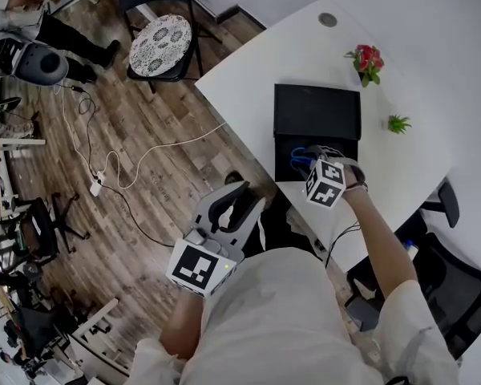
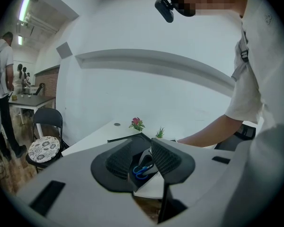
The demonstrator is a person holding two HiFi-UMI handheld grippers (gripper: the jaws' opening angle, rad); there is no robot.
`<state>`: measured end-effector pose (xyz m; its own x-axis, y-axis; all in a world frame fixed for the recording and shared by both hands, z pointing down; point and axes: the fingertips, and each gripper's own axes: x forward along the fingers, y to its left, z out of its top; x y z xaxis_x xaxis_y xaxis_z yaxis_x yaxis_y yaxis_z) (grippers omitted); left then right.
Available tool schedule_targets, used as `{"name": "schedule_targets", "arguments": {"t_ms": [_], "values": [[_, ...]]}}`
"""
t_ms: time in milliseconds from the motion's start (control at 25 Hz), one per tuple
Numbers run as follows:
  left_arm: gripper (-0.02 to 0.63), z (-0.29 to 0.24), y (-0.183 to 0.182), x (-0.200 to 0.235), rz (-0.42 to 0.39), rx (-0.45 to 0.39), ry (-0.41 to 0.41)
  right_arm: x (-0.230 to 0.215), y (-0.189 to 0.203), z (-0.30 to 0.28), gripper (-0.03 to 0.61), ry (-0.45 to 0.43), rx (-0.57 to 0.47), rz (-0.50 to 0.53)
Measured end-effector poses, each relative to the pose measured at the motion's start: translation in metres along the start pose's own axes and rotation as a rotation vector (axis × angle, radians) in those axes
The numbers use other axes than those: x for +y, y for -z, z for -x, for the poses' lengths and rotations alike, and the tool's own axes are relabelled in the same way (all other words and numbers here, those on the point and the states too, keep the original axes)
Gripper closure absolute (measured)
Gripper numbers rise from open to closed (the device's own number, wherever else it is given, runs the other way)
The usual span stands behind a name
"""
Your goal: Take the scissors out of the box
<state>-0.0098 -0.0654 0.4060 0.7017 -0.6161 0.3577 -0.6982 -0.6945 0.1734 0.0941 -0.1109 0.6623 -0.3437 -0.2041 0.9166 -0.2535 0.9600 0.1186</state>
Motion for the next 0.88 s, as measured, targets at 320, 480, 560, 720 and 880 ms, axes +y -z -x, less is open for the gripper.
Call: {"name": "schedule_targets", "arguments": {"t_ms": [320, 480, 560, 720, 880], "values": [[0.477, -0.006, 0.003, -0.004, 0.007, 0.01, 0.016, 0.001, 0.006, -0.009, 0.474, -0.008, 0.024, 0.022], [0.485, -0.005, -0.001, -0.002, 0.009, 0.008, 0.013, 0.001, 0.007, -0.011, 0.474, -0.01, 0.046, 0.045], [0.485, -0.004, -0.002, -0.003, 0.001, -0.002, 0.015, 0.001, 0.007, -0.011, 0.474, -0.017, 0.049, 0.045], [0.485, -0.002, 0.0, -0.001, 0.014, 0.01, 0.011, 0.002, 0.007, -0.013, 0.474, -0.024, 0.057, 0.053], [0.485, -0.001, 0.0, 0.0, -0.004, 0.008, 0.014, 0.003, 0.007, -0.014, 0.479, -0.013, 0.079, 0.073]]}}
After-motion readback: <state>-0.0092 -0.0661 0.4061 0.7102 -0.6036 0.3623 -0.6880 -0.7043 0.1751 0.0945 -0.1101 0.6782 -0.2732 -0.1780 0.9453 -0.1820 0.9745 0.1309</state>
